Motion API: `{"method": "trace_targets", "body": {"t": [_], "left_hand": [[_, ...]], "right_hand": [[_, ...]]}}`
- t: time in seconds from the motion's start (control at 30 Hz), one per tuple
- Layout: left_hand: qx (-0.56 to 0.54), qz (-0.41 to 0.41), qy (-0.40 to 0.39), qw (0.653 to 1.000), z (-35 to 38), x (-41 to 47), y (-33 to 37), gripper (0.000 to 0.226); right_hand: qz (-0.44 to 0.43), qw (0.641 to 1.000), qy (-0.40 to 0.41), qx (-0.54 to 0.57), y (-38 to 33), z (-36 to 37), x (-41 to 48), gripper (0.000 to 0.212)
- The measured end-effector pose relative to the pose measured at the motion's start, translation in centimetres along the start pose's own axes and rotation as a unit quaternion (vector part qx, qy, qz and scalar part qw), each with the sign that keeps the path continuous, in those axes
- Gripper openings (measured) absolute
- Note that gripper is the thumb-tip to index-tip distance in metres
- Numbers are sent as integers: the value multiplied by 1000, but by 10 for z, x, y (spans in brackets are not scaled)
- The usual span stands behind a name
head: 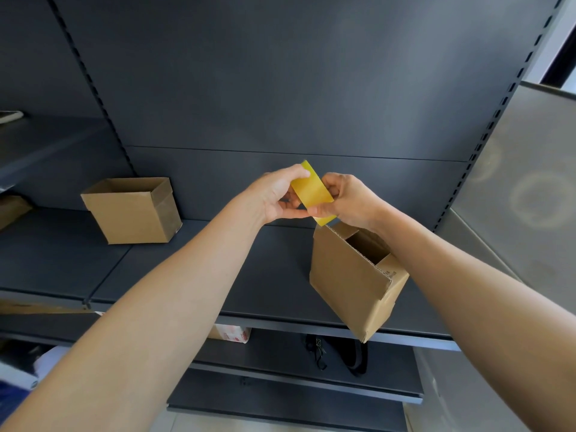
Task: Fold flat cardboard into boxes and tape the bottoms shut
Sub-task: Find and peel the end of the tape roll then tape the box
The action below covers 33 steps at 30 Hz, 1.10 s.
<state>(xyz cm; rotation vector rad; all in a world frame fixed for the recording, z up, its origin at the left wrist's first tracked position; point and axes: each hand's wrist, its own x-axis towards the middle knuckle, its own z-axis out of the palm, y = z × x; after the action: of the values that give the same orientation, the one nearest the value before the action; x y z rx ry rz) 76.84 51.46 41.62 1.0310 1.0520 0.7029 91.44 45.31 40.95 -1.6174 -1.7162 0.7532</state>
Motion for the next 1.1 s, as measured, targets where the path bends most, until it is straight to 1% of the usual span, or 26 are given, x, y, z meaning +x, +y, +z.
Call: {"method": "trace_targets", "body": {"t": [0.2, 0.37, 0.63, 0.7, 0.77, 0.87, 0.93, 1.0, 1.03, 1.1], "left_hand": [[-35, -11, -5, 999, 0, 0, -3, 22], [-30, -7, 2, 1000, 3, 1, -3, 11], [5, 19, 23, 1000, 6, 2, -1, 8], [-1, 20, 24, 1000, 4, 2, -2, 12], [-21, 12, 8, 1000, 2, 0, -3, 13], [8, 17, -21, 1000, 1, -2, -1, 16], [9, 19, -37, 999, 0, -3, 1, 28], [0, 11, -48, 999, -2, -3, 2, 40], [-1, 9, -51, 999, -3, -3, 2, 40], [-3, 7, -56, 998, -3, -5, 1, 35]], "right_hand": [[8, 1000, -8, -3, 2, -2, 1, 34], [13, 1000, -10, 1, 4, -2, 3, 32], [11, 1000, -12, 5, 4, -1, 5, 33], [9, 1000, -11, 3, 2, -2, 5, 32], [7, 1000, -10, 2, 1, -4, 6, 28], [12, 1000, -9, 1, 1, -7, 7, 28], [14, 1000, -12, 0, 1, -9, 6, 29], [18, 1000, -15, -7, 1, -10, 5, 34], [22, 1000, -16, -6, 1, -11, 4, 37], [28, 999, -20, -4, 1, -12, 4, 38]]}}
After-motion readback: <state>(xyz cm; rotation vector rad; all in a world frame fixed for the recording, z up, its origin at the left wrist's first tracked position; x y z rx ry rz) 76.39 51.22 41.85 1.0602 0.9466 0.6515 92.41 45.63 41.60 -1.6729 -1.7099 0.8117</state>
